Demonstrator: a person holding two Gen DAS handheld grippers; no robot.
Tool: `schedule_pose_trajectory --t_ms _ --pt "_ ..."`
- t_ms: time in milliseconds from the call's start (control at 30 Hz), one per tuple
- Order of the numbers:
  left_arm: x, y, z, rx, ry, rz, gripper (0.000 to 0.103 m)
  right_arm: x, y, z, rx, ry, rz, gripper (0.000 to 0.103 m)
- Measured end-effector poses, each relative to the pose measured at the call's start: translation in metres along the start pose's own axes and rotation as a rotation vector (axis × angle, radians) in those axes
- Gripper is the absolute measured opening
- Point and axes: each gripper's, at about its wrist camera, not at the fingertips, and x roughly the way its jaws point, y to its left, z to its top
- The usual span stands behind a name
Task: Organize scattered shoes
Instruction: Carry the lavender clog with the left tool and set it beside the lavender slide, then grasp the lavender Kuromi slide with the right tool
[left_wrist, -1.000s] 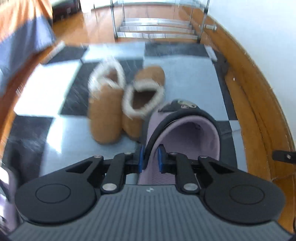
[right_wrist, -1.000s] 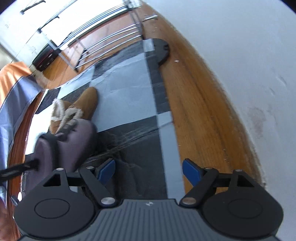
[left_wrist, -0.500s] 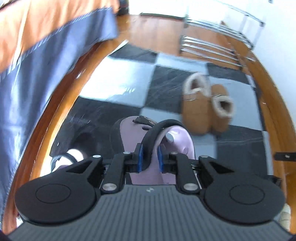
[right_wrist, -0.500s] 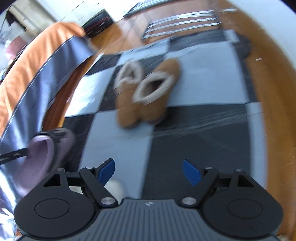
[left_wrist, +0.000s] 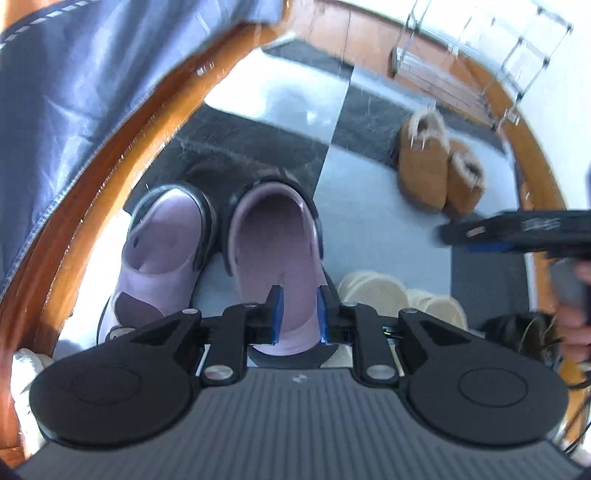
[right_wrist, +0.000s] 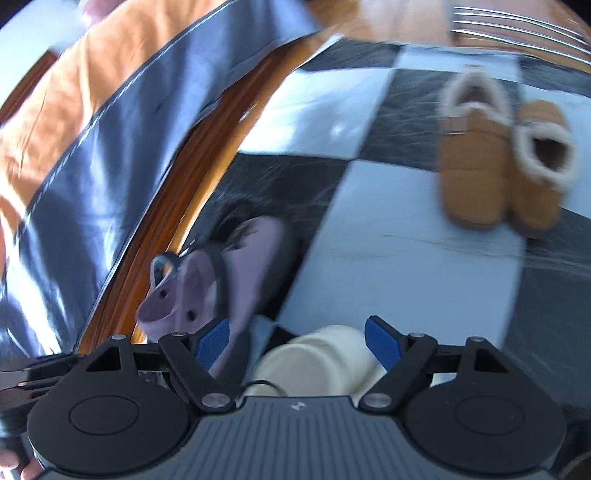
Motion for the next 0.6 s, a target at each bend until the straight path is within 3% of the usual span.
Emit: schedule_pose_trajectory --t_ms 167,300,433,500,600 --pt "-0.03 0.007 -0.004 0.036 -0.054 0.01 0.016 0.031 0.055 0.011 -0.155 0.004 -0.049 0.082" --pt "-0.062 0.027 -0.002 -0.044 -0.089 -0.113 0.016 0.056 0.073 0.024 -0.16 0.005 -0.067 0.082" --pt "-0.083 0.038 0.0 -0.069 -0.113 -0.204 0.015 0.081 0.069 0.033 -0.126 0.011 -0.101 0.082" --pt "-0.097 0.039 0.002 -0.047 -0.124 -0.228 0.015 0.091 0.061 0.036 -0.111 0.025 -0.111 0.073" --pt "-0.133 0.049 0.003 -0.03 -0.228 -0.222 0.016 0.092 0.054 0.041 -0.09 0.015 -0.132 0.072"
